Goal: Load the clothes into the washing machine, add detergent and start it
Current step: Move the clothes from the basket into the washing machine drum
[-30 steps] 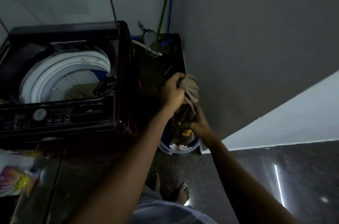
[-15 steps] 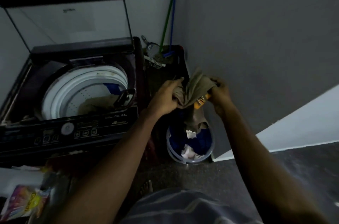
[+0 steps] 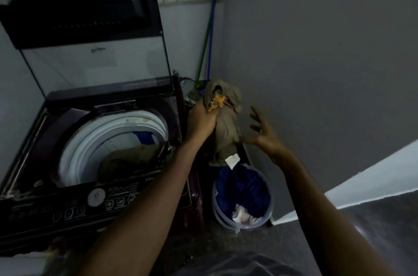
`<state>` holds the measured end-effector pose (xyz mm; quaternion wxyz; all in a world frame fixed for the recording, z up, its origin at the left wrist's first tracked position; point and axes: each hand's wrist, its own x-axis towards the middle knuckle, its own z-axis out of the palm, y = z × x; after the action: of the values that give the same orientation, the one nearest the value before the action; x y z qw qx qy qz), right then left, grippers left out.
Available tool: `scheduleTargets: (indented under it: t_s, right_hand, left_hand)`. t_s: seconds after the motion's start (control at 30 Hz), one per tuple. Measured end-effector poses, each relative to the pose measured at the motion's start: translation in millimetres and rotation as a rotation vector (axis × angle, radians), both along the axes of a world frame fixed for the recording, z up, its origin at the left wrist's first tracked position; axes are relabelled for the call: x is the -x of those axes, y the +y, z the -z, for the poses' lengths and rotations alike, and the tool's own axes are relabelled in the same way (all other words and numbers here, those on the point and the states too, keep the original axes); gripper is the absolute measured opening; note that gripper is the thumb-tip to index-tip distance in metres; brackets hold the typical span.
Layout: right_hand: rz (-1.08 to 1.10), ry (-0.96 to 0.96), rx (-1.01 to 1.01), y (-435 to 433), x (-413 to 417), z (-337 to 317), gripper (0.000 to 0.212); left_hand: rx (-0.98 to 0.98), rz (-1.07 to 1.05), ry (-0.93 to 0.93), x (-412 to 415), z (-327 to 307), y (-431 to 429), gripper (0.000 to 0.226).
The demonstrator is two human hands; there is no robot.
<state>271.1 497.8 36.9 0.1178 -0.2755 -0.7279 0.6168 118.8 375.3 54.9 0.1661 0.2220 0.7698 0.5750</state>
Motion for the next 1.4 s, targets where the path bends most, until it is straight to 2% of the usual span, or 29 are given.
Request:
scheduleTargets:
  t_s: [0.07, 0.1, 0.2, 0.27, 0.37, 0.43, 0.53, 0.63, 0.7, 0.77, 0.87, 0.93, 1.0, 1.1, 1.2, 1.4]
  right_hand:
    - [-0.082, 0.008, -0.024, -20.1, 9.0, 15.7, 0.122]
    - [-0.085, 0.047, -0.047, -29.6, 16.9, 22.7, 0.115]
    - [0.144, 0.203, -0.031, -41.4, 45.4, 26.4, 0.06]
    - [0.313, 0.306, 0.027, -34.1, 63.7, 16.9, 0.043]
    - [0.282, 0.397, 0.046, -31.9, 98.7, -10.3, 0.049]
    - [0.15, 0.359, 0.0, -44.5, 126.3, -23.7, 0.05]
    - [0.03, 0.215, -0.065, -75.6, 165.2, -26.5, 0.032]
    - [-0.05, 0.115, -0.215, -106.3, 197.3, -19.5, 0.026]
    - [-0.104, 0.048, -0.33, -127.0, 216.2, -12.5, 0.025]
    - [-0.188, -0.039, -0.414, -146.3, 233.6, -1.8, 0.03]
    - [-0.419, -0.206, -0.539, -168.1, 251.6, 16.3, 0.039]
    - [-0.645, -0.305, -0.631, -178.0, 255.8, 30.0, 0.034]
    - [-0.742, -0.343, -0.669, -181.8, 253.6, 43.1, 0.032]
    - [-0.675, -0.322, -0.673, -177.7, 245.9, 56.7, 0.027]
    - [-0.577, -0.296, -0.704, -169.7, 234.3, 61.2, 0.018]
    - [-0.382, -0.212, -0.699, -154.4, 207.3, 55.8, 0.033]
  left_hand:
    - [-0.137, -0.054, -0.077, 5.1, -15.5, 2.4, 0.014]
    - [-0.174, -0.067, -0.11, 8.6, -21.1, 2.2, 0.008]
    - [-0.07, -0.019, -0.11, 21.8, -30.5, -12.2, 0.013]
    - [0.101, 0.007, 0.002, 34.4, -30.5, -27.9, 0.031]
    - [0.295, 0.029, 0.225, 59.6, -27.1, -56.1, 0.055]
    - [0.354, 0.085, 0.23, 73.3, -26.3, -75.1, 0.05]
    - [0.453, 0.051, 0.206, 95.8, -21.8, -106.1, 0.032]
    - [0.599, -0.028, 0.194, 122.2, -14.2, -145.9, 0.035]
    - [0.693, -0.056, 0.151, 140.1, -5.5, -173.6, 0.05]
    - [0.789, -0.067, 0.113, 153.8, 7.4, -192.2, 0.056]
    - [0.869, -0.071, -0.137, 165.5, 36.1, -208.2, 0.041]
    - [0.918, 0.105, -0.305, 169.6, 56.5, -222.9, 0.04]
    - [0.958, 0.212, -0.314, 174.1, 70.3, -237.6, 0.041]
    - [0.866, 0.21, -0.149, 180.0, 80.0, -245.7, 0.037]
    - [0.796, 0.182, -0.064, 176.6, 78.5, -239.8, 0.028]
    - [0.705, 0.13, 0.082, 153.4, 80.9, -213.5, 0.022]
